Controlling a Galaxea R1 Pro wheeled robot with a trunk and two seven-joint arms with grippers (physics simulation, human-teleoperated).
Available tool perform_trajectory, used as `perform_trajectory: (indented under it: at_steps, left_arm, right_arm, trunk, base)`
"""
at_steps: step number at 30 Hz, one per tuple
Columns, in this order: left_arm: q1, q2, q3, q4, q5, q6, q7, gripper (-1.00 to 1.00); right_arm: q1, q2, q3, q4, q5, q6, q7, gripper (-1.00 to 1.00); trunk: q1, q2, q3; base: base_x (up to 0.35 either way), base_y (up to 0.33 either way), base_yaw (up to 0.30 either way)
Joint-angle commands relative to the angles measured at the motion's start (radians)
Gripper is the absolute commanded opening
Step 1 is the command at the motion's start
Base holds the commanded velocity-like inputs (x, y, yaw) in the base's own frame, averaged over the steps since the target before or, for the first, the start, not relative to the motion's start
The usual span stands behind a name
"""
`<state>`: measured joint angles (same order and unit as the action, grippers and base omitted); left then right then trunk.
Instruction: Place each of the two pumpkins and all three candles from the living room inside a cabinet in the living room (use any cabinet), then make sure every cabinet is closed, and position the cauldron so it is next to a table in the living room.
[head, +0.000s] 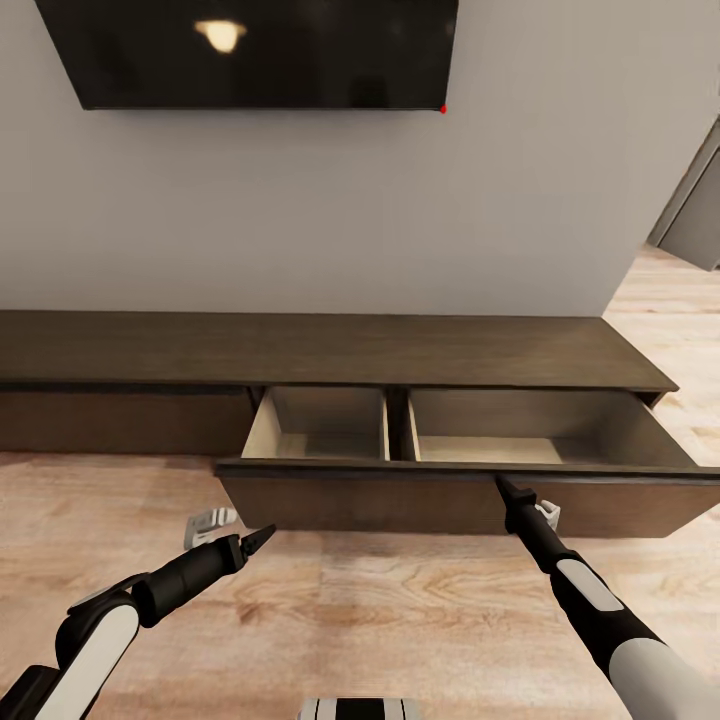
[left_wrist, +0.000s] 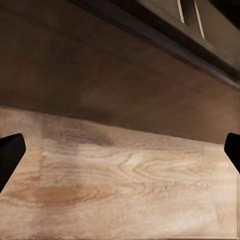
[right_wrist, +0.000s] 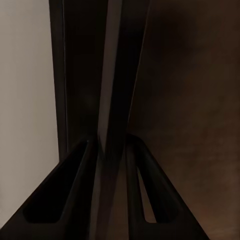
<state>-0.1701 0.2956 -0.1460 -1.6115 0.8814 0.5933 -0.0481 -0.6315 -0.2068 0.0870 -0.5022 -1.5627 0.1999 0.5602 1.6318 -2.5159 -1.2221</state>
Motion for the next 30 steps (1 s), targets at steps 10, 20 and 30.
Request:
perform_trajectory:
  at_steps: [10, 20, 30]
  left_arm:
    - [0.0, 0.001, 0.0, -0.001, 0.013, 0.003, -0.001, 1.0]
    - [0.0, 0.001, 0.0, -0.001, 0.013, 0.008, -0.001, 1.0]
    - [0.0, 0.002, 0.0, -0.001, 0.013, 0.008, -0.001, 1.0]
  right_arm:
    - [-0.001, -0.002, -0.003, 0.002, -0.019, 0.003, 0.006, -1.0]
    - [-0.001, -0.002, -0.003, 0.002, -0.019, 0.003, 0.005, -1.0]
    - [-0.001, -0.002, -0.003, 0.002, -0.019, 0.003, 0.005, 1.0]
  trunk:
    - [0.0, 0.0, -0.001]
    - [0.0, 0.0, -0.001]
    - [0.0, 0.0, -0.001]
  base:
    - [-0.057, 0.0, 0.0]
    - [-0.057, 0.0, 0.0]
    - [-0.018, 0.0, 0.0]
